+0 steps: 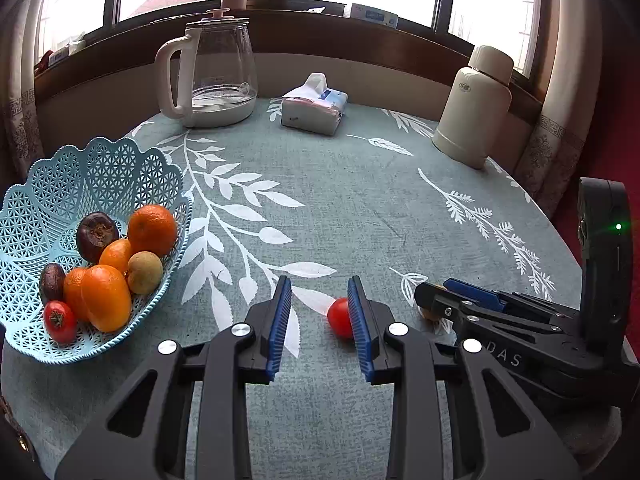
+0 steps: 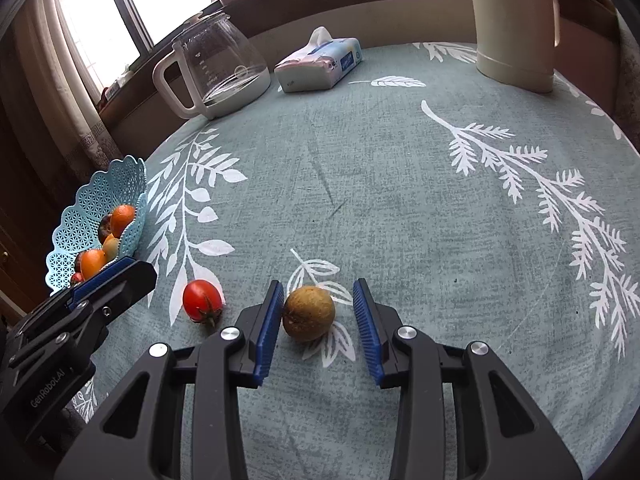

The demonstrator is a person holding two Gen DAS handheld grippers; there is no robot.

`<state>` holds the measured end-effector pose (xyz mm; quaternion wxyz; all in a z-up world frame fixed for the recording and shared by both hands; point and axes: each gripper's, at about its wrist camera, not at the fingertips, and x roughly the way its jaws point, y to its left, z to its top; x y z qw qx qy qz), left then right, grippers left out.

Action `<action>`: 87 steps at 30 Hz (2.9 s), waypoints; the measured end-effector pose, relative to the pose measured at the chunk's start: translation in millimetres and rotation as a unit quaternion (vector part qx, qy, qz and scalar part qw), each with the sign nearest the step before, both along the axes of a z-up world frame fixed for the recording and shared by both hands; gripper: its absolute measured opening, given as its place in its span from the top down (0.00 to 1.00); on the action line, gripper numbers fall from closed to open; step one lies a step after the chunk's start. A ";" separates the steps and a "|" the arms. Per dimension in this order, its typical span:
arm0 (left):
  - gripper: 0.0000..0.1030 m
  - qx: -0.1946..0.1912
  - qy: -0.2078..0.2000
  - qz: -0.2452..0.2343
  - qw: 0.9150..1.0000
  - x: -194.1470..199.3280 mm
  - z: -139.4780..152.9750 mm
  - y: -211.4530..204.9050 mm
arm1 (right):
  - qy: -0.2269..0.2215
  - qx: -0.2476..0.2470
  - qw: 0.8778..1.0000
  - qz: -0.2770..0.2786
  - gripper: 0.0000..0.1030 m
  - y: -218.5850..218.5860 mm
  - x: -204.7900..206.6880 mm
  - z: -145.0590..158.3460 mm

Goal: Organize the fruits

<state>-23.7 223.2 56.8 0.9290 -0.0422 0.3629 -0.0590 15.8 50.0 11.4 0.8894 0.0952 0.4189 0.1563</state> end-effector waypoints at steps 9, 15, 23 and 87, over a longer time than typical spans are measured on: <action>0.71 -0.002 0.014 -0.008 1.000 3.2 -11.5 -6.9 | -0.016 -0.023 1.000 0.014 0.75 8.4 -6.0 3.8; 0.70 -0.019 0.035 -0.024 0.999 8.9 -22.9 -14.3 | -0.025 -0.001 0.999 -0.029 0.75 -12.4 -4.2 9.2; 0.70 -0.028 0.048 -0.042 0.998 16.4 -29.9 -23.6 | -0.028 0.013 0.999 -0.043 0.75 -20.5 -3.0 11.5; 0.71 0.026 -0.051 0.246 0.968 -64.2 36.8 196.0 | -0.036 0.023 0.998 -0.039 0.75 -18.6 -1.9 7.0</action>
